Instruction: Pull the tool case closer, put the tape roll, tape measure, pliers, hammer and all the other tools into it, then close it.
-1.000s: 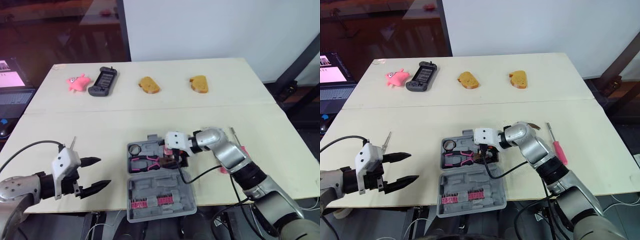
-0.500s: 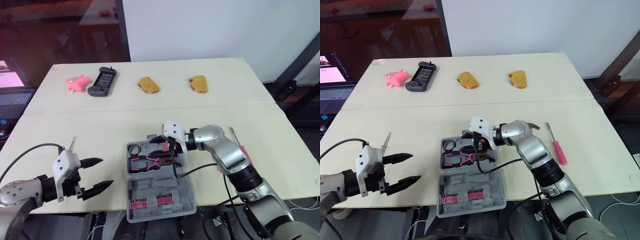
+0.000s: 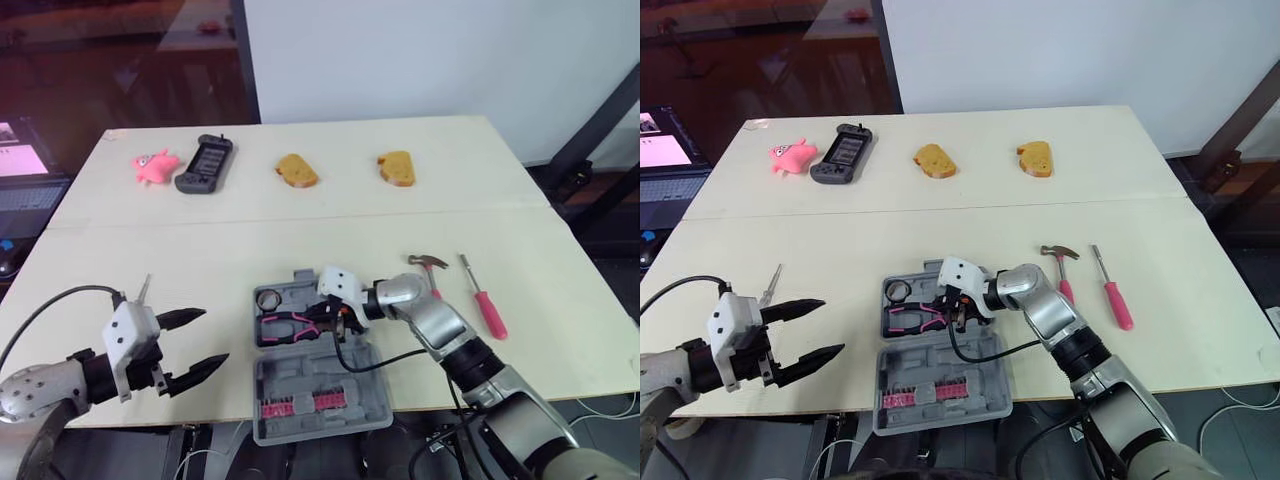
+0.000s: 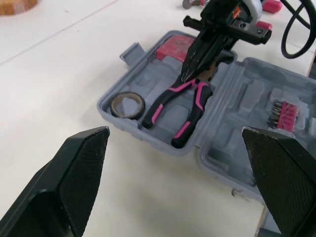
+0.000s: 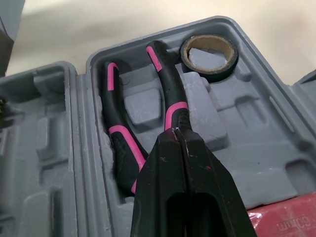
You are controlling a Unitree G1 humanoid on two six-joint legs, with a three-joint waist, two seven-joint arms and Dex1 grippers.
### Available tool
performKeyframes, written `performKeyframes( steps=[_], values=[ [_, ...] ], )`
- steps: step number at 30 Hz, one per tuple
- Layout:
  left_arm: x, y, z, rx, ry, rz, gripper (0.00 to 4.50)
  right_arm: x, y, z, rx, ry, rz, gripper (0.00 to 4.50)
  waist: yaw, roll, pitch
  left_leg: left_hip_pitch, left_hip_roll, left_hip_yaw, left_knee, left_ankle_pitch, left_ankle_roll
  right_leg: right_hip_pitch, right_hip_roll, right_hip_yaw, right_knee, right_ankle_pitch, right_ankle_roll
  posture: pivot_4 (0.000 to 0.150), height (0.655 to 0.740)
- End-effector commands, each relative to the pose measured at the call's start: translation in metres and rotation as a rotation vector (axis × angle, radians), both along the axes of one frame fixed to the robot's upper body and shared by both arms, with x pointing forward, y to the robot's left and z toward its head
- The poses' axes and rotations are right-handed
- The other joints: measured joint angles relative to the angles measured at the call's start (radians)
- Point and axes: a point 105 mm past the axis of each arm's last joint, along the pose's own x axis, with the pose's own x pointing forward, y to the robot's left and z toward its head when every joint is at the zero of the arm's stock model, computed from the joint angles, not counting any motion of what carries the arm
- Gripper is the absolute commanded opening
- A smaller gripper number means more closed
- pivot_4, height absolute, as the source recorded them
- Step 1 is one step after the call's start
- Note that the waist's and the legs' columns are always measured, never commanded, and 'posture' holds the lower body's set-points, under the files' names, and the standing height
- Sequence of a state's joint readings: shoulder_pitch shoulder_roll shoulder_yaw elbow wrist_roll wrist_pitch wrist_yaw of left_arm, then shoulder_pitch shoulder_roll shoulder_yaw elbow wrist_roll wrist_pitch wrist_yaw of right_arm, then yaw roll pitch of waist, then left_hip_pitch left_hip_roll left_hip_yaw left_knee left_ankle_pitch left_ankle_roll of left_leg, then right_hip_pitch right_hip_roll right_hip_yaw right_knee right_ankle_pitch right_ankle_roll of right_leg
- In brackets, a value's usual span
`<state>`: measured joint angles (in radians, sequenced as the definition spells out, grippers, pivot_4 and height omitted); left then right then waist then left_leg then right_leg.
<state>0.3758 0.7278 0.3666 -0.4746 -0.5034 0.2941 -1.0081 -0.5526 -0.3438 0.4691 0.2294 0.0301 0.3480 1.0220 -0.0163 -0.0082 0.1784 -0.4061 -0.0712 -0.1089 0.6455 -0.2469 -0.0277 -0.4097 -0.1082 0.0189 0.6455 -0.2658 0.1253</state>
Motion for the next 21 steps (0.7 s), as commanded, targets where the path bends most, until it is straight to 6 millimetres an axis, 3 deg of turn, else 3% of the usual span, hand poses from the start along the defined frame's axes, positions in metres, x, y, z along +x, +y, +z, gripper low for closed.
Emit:
performKeyframes(
  steps=[1,7,12,15,18,21],
  values=[
    [-0.001,-0.005,0.005,0.013,-0.036,-0.022,4.50,-0.003,-0.011,-0.027,-0.097,0.059,-0.039,0.04,0.000,0.000,0.000,0.001,0.000,0.000,0.000,0.000,0.000,0.001,0.000,0.000,0.000,0.000,0.000,0.150,0.7400],
    [0.000,-0.004,0.005,0.019,-0.034,-0.021,4.50,-0.008,-0.018,-0.053,-0.205,0.112,-0.066,0.04,0.001,-0.001,-0.003,0.012,0.000,0.000,-0.002,0.000,0.000,0.007,0.000,0.000,-0.002,-0.001,-0.001,0.150,0.7400],
    [0.002,-0.003,0.006,0.027,-0.026,-0.029,4.50,0.000,-0.014,-0.054,-0.213,0.098,-0.089,0.04,-0.001,-0.004,-0.013,0.021,0.001,-0.001,-0.008,0.000,0.000,0.015,0.001,0.000,-0.007,-0.003,-0.004,0.150,0.7400],
    [0.004,-0.001,0.006,0.041,-0.023,-0.017,4.50,0.008,0.000,-0.028,-0.086,0.053,-0.082,0.04,-0.001,-0.005,-0.013,0.031,0.001,-0.003,-0.015,0.000,0.000,0.022,0.004,0.003,-0.013,-0.003,-0.005,0.150,0.7400],
    [0.012,0.006,0.000,0.090,-0.011,0.050,4.50,0.011,0.005,0.005,0.038,-0.012,-0.046,0.04,-0.001,-0.003,-0.012,0.030,0.001,-0.003,-0.017,0.000,0.000,0.020,0.005,0.004,-0.013,-0.003,-0.006,0.150,0.7400],
    [0.026,0.022,-0.008,0.204,-0.087,0.144,4.50,0.011,0.000,0.074,0.223,-0.106,0.009,0.04,0.003,0.001,-0.008,0.026,0.001,-0.003,-0.017,0.000,0.000,0.016,0.005,0.004,-0.013,-0.002,-0.005,0.150,0.7400]
  ],
)
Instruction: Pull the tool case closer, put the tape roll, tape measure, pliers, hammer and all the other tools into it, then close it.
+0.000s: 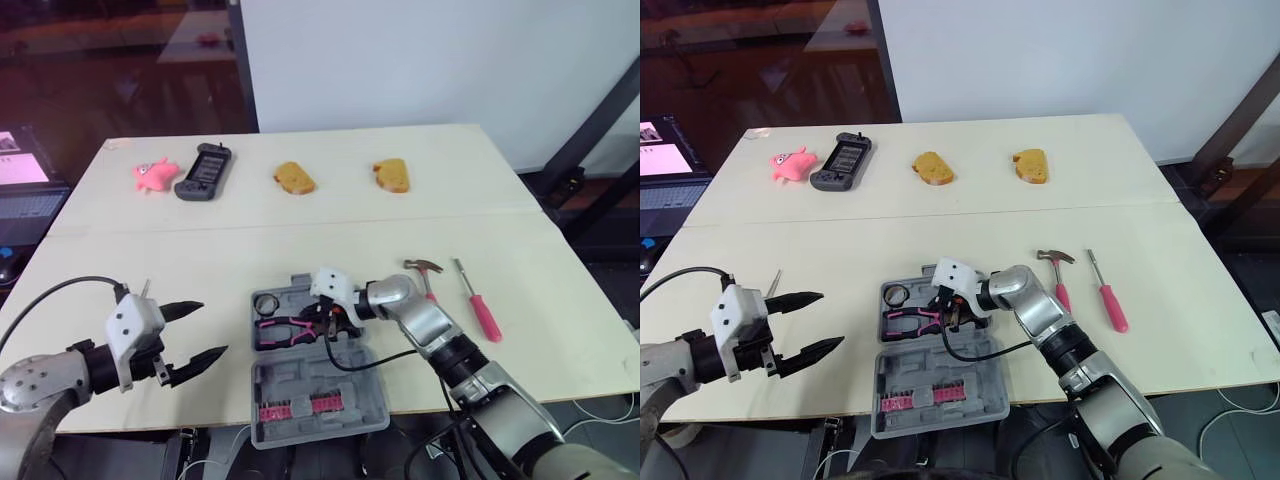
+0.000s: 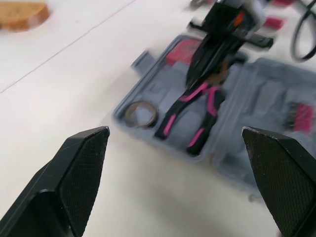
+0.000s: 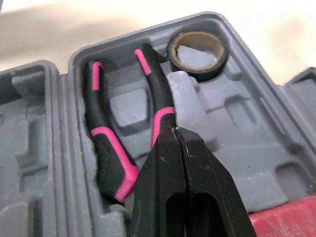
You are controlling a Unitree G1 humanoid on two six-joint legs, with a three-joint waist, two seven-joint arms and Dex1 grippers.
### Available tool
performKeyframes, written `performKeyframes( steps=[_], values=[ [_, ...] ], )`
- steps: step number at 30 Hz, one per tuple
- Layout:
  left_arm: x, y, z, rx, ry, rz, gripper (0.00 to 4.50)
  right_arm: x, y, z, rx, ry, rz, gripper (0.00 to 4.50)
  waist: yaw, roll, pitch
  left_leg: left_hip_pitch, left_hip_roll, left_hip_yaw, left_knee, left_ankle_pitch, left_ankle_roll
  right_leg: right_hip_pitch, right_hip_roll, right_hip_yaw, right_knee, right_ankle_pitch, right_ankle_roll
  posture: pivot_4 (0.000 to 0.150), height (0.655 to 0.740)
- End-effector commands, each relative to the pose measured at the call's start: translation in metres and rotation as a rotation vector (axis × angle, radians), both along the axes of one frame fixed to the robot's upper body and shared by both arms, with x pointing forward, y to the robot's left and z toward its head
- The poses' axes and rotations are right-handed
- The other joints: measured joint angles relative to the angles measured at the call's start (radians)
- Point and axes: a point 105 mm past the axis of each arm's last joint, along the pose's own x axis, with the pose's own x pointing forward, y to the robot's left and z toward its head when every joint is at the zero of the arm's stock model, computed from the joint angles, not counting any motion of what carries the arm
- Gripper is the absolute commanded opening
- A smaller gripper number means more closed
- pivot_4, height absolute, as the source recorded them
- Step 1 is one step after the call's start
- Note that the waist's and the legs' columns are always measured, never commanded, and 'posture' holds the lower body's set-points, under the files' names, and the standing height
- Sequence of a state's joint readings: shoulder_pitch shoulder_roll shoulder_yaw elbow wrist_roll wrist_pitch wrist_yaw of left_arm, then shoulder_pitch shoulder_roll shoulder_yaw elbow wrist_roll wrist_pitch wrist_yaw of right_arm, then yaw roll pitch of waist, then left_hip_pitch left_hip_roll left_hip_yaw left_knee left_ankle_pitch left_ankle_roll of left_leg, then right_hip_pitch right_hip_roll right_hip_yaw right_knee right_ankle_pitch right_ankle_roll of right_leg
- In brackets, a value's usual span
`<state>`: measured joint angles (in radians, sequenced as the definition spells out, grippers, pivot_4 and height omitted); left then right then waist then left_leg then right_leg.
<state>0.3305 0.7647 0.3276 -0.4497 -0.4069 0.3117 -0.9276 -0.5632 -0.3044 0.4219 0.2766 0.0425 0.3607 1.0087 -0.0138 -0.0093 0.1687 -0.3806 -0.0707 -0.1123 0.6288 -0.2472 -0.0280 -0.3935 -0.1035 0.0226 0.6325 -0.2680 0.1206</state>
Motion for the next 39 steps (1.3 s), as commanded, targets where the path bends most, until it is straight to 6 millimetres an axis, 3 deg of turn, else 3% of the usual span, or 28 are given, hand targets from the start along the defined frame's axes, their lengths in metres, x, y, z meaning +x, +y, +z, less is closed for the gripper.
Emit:
performKeyframes(
  steps=[1,3,7,9,10,12,16,19,29,39],
  values=[
    [0.014,0.016,-0.002,0.088,-0.095,0.074,4.50,-0.001,-0.006,0.088,0.188,-0.180,0.087,0.04,0.002,0.003,0.002,-0.006,0.000,0.000,0.001,0.000,0.000,-0.003,0.000,0.000,0.000,0.001,0.001,0.150,0.7400],
    [0.017,0.018,-0.004,0.078,-0.077,0.058,4.50,-0.007,-0.014,0.104,0.178,-0.256,0.112,0.04,0.002,0.002,0.002,-0.015,0.000,0.000,0.002,0.001,-0.002,-0.011,0.000,0.000,0.001,0.003,0.002,0.150,0.7400],
    [0.005,0.022,-0.020,0.106,0.119,-0.079,4.50,-0.025,-0.042,0.115,0.118,-0.307,0.167,0.04,0.002,0.001,0.001,-0.015,0.000,-0.001,-0.002,0.001,-0.002,-0.012,0.000,-0.002,0.000,0.003,0.001,0.150,0.7400],
    [0.001,0.028,-0.024,0.156,0.147,-0.140,4.50,-0.030,-0.064,0.106,0.011,-0.324,0.188,0.04,0.001,0.002,0.002,-0.015,0.000,0.000,-0.003,0.001,-0.002,-0.011,-0.001,-0.002,-0.001,0.003,0.001,0.150,0.7400],
    [-0.002,0.027,-0.025,0.169,0.150,-0.191,4.26,-0.034,-0.079,0.098,-0.056,-0.283,0.198,0.01,0.001,0.002,0.003,-0.016,0.000,0.000,-0.003,0.001,-0.002,-0.012,-0.001,-0.002,-0.002,0.003,0.001,0.150,0.7400],
    [-0.009,0.028,-0.029,0.192,0.172,-0.260,3.65,-0.041,-0.100,0.089,-0.127,-0.200,0.191,0.00,0.002,0.003,0.004,-0.018,0.000,0.001,-0.002,0.001,-0.001,-0.012,-0.002,-0.002,-0.002,0.002,0.000,0.150,0.7400],
    [-0.011,0.024,-0.032,0.174,0.171,-0.311,1.65,-0.048,-0.136,0.065,-0.265,-0.160,0.168,0.00,0.000,0.002,0.004,-0.020,0.001,0.001,0.000,0.000,-0.001,-0.014,-0.004,-0.001,-0.002,0.001,-0.002,0.150,0.7400],
    [-0.007,0.019,-0.039,0.210,0.130,-0.352,0.06,-0.050,-0.141,0.049,-0.255,-0.152,0.145,0.00,0.002,0.002,0.005,-0.019,0.001,0.001,0.000,0.000,-0.001,-0.013,-0.004,-0.001,-0.002,0.001,-0.002,0.150,0.7400],
    [0.005,-0.010,-0.061,0.222,0.100,-0.395,0.06,-0.036,-0.134,0.009,-0.367,-0.226,0.176,0.00,0.004,0.002,0.005,-0.019,0.000,0.002,0.002,0.001,-0.001,-0.013,-0.001,0.000,-0.001,0.003,0.001,0.150,0.7400],
    [0.011,-0.038,-0.081,0.198,0.128,-0.390,0.06,-0.033,-0.116,-0.008,-0.340,-0.235,0.209,0.00,-0.001,0.002,0.005,-0.016,0.001,0.001,0.002,0.001,-0.001,-0.010,0.000,0.000,0.000,0.003,0.002,0.150,0.7400]
  ],
)
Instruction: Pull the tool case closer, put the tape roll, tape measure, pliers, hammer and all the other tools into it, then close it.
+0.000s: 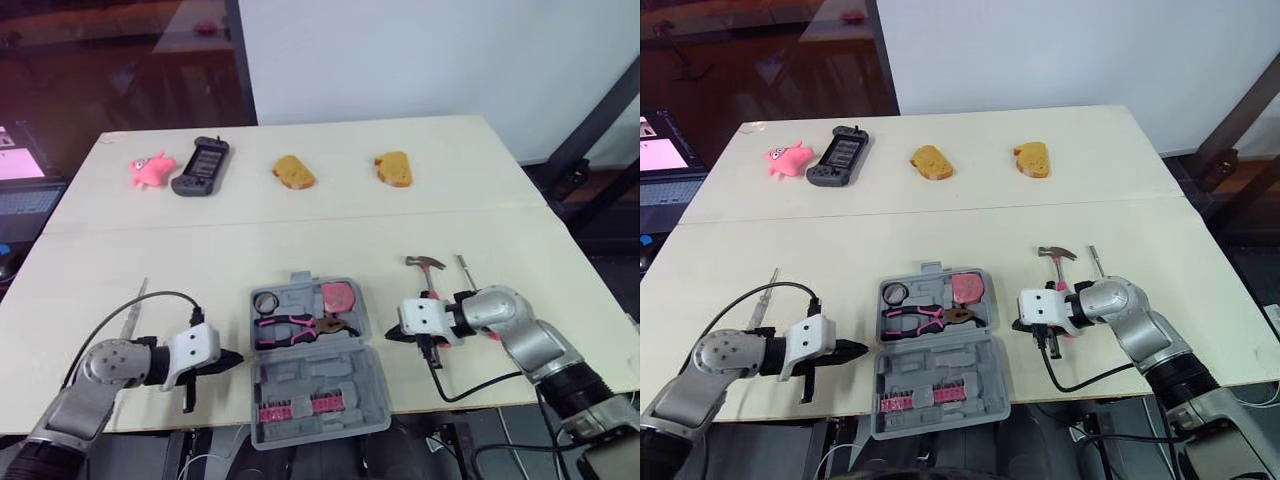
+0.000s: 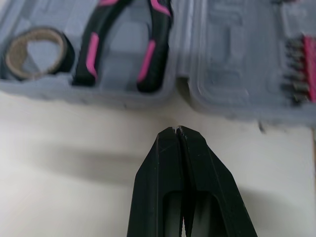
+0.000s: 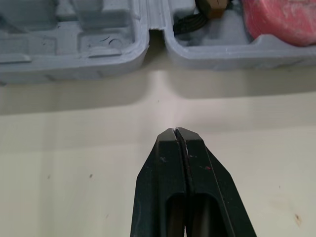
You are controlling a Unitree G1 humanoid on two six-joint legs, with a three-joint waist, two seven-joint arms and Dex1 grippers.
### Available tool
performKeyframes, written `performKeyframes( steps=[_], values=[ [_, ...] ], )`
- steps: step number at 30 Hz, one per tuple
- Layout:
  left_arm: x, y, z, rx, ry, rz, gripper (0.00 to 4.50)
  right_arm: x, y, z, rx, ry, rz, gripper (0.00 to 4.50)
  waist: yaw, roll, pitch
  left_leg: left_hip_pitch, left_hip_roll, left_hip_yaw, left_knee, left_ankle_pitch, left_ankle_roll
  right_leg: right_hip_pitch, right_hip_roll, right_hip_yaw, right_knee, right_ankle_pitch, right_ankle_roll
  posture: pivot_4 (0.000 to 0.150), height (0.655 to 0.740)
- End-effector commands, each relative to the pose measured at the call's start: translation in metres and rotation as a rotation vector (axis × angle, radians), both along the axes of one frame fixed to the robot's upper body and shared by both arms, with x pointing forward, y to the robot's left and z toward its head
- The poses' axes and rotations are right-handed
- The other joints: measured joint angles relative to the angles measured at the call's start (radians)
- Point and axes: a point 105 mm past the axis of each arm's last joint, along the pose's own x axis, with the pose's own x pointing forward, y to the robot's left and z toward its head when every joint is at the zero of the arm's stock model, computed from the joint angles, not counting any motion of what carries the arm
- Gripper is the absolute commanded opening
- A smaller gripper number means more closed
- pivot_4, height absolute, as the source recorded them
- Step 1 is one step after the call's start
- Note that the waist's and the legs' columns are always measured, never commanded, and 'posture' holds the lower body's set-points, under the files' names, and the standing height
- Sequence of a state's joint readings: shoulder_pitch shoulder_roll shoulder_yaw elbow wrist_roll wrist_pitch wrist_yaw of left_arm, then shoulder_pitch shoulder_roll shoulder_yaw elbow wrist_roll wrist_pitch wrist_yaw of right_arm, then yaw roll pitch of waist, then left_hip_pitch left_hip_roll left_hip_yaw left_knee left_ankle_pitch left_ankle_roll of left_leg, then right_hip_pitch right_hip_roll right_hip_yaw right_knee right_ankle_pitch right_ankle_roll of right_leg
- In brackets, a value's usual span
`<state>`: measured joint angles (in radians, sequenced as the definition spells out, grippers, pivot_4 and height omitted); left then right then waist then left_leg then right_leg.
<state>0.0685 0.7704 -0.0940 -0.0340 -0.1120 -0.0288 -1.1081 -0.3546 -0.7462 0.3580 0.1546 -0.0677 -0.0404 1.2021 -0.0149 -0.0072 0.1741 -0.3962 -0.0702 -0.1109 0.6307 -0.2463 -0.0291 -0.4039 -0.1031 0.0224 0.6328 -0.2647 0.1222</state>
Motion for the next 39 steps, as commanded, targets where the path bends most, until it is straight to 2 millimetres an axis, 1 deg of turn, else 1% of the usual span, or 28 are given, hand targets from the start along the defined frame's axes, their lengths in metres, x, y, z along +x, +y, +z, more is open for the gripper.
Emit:
performKeyframes(
  steps=[1,4,8,13,18,23,26,33,39],
  values=[
    [0.000,-0.008,-0.005,-0.008,0.015,-0.006,0.06,0.001,0.011,0.002,0.018,-0.033,0.042,0.00,0.001,0.000,0.000,0.001,0.000,0.000,0.000,0.000,0.000,0.000,0.000,0.000,0.000,0.000,0.000,0.150,0.7400],
    [0.004,-0.017,-0.007,-0.025,0.014,-0.003,0.06,0.000,0.021,0.002,0.045,-0.031,0.061,0.00,0.003,0.000,0.000,0.001,0.000,0.000,0.000,0.000,0.000,0.001,0.000,0.000,0.000,0.000,0.000,0.150,0.7400],
    [0.007,-0.023,-0.011,-0.025,0.011,-0.004,0.06,-0.002,0.030,0.003,0.073,-0.029,0.079,0.00,0.003,0.000,0.000,0.002,0.000,0.000,0.001,0.000,0.000,0.002,0.000,0.000,0.001,0.000,0.000,0.150,0.7400],
    [0.014,-0.035,-0.011,-0.046,-0.007,-0.005,0.06,-0.007,0.039,0.000,0.096,-0.026,0.096,0.00,0.006,0.000,0.000,0.003,0.000,-0.001,0.001,0.000,0.000,0.004,0.000,0.000,0.001,0.000,0.000,0.150,0.7400],
    [0.017,-0.040,-0.009,-0.064,-0.013,-0.008,0.06,-0.009,0.044,-0.001,0.109,-0.031,0.098,0.00,0.006,0.000,0.000,0.005,-0.001,-0.001,0.002,0.000,0.000,0.007,0.000,0.000,0.001,0.000,0.000,0.150,0.7400],
    [0.019,-0.041,-0.006,-0.064,-0.014,-0.006,0.06,-0.007,0.042,-0.002,0.098,-0.040,0.079,0.00,0.007,0.000,0.000,0.005,-0.001,-0.001,0.002,0.000,0.000,0.007,0.000,0.000,0.001,0.000,0.000,0.150,0.7400],
    [0.024,-0.041,-0.003,-0.074,-0.019,0.018,0.06,-0.002,0.040,0.000,0.101,-0.045,0.049,0.00,0.006,0.000,0.000,0.006,-0.001,-0.002,0.002,0.001,0.000,0.007,0.000,-0.001,0.001,0.000,0.000,0.150,0.7400],
    [0.049,-0.036,0.002,-0.035,-0.088,0.090,0.06,0.014,0.046,0.004,0.116,-0.057,0.008,0.00,0.003,0.000,0.000,0.006,-0.001,-0.002,0.002,0.001,-0.001,0.007,0.001,-0.001,0.001,0.000,0.000,0.150,0.7400],
    [0.060,-0.037,0.008,-0.044,-0.113,0.120,0.06,0.029,0.049,0.005,0.121,-0.078,-0.029,0.00,0.002,0.000,0.000,0.006,-0.001,-0.002,0.002,0.001,-0.002,0.006,0.001,-0.001,0.002,0.000,0.001,0.150,0.7400]
  ],
)
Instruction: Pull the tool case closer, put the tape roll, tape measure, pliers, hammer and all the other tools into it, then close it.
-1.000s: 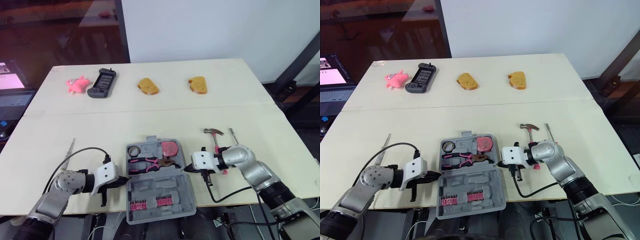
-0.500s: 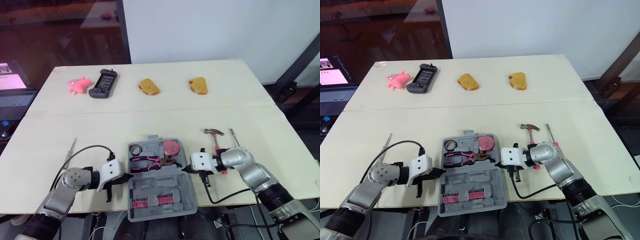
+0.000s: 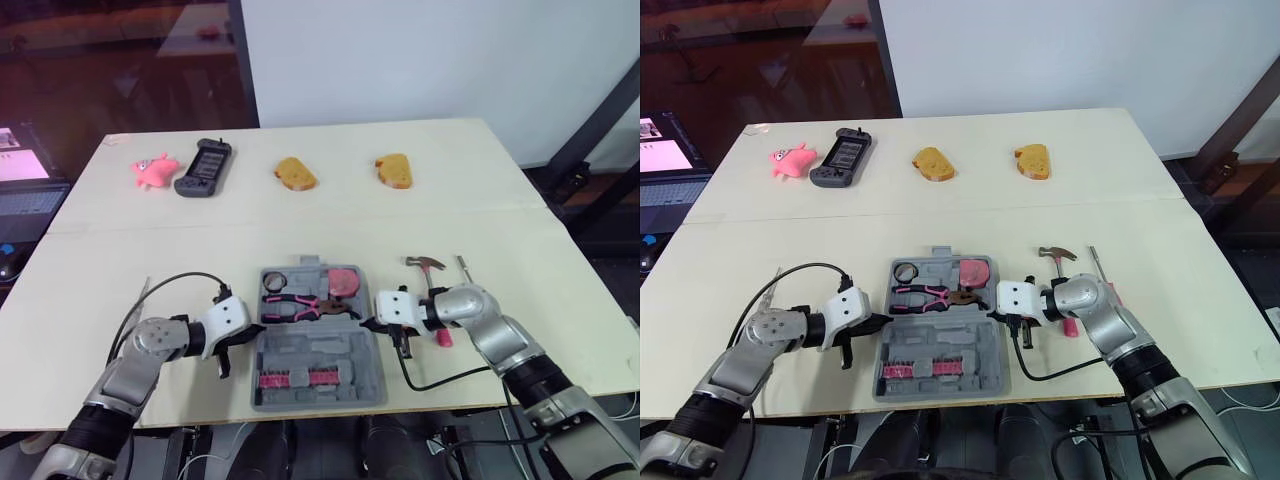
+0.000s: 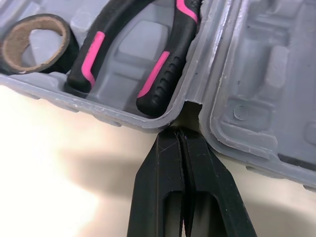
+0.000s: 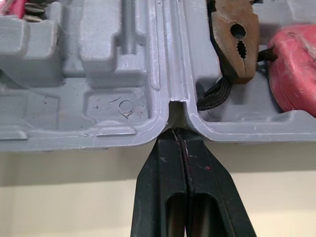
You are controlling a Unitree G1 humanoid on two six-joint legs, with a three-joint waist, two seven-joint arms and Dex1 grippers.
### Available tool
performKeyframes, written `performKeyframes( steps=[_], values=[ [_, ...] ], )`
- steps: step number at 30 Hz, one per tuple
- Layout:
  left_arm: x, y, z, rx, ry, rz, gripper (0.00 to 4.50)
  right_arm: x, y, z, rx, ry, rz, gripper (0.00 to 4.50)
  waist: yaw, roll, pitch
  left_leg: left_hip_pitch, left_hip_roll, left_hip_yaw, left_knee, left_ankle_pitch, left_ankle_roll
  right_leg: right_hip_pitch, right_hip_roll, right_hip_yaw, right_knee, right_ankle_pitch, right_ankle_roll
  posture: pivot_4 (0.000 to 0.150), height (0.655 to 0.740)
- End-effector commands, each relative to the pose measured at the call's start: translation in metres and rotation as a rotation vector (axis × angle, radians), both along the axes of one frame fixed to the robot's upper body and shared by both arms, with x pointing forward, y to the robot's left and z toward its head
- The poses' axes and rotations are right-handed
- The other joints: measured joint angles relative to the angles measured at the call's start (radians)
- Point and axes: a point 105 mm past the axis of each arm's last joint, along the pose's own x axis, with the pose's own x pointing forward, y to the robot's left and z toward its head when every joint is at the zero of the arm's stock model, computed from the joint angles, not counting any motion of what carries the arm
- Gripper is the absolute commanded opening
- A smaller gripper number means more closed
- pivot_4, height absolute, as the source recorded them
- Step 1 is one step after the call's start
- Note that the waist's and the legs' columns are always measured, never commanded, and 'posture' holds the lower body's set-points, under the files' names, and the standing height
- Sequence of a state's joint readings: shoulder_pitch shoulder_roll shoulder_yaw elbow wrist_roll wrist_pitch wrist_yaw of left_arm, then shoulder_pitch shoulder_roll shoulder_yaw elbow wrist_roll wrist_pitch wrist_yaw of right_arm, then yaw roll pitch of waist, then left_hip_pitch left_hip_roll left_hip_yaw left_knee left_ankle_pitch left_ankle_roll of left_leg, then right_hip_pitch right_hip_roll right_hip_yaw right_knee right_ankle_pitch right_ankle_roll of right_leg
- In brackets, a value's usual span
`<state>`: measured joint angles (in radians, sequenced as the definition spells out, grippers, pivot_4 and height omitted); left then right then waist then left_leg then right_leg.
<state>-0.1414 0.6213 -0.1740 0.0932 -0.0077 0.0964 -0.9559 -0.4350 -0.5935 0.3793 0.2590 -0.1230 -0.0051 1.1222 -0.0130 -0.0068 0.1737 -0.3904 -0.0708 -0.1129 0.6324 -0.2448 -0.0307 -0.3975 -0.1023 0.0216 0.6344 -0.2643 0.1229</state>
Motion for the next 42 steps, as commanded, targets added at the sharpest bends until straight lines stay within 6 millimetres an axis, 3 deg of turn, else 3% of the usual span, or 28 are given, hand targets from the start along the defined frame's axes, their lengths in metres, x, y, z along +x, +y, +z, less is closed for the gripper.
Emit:
performKeyframes(
  steps=[1,9,30,37,42],
  values=[
    [0.009,-0.013,0.014,-0.032,-0.064,-0.024,0.06,0.009,0.018,0.011,0.048,-0.059,0.020,0.00,0.000,0.000,0.000,0.000,0.000,0.000,0.000,0.000,0.000,0.000,0.000,0.000,0.000,0.000,0.000,0.150,0.7400],
    [0.016,-0.005,0.014,0.000,-0.091,0.005,0.06,0.012,0.020,0.008,0.048,-0.061,0.012,0.00,-0.001,0.000,0.000,0.000,0.000,0.000,0.000,0.000,-0.001,0.000,0.000,0.000,0.000,0.000,0.000,0.150,0.7400],
    [0.014,-0.016,0.014,0.010,-0.090,-0.030,0.06,0.011,0.019,0.000,0.039,-0.040,0.004,0.00,-0.001,0.000,0.000,0.000,0.000,0.000,0.000,0.000,-0.001,0.000,0.000,0.000,0.001,0.000,0.000,0.150,0.7400],
    [0.015,0.000,0.015,0.041,-0.094,-0.005,0.06,0.014,0.007,-0.001,0.014,-0.036,-0.017,0.00,-0.004,0.000,0.000,0.001,0.000,0.000,0.000,0.000,-0.001,0.000,0.001,0.000,0.001,0.000,0.000,0.150,0.7400],
    [0.023,0.027,0.019,0.065,-0.128,0.093,0.06,0.013,-0.017,-0.004,-0.008,-0.026,-0.074,0.00,-0.002,0.000,0.000,0.001,0.000,0.000,-0.001,0.000,-0.001,0.000,0.001,0.000,0.001,0.000,0.000,0.150,0.7400]
  ],
)
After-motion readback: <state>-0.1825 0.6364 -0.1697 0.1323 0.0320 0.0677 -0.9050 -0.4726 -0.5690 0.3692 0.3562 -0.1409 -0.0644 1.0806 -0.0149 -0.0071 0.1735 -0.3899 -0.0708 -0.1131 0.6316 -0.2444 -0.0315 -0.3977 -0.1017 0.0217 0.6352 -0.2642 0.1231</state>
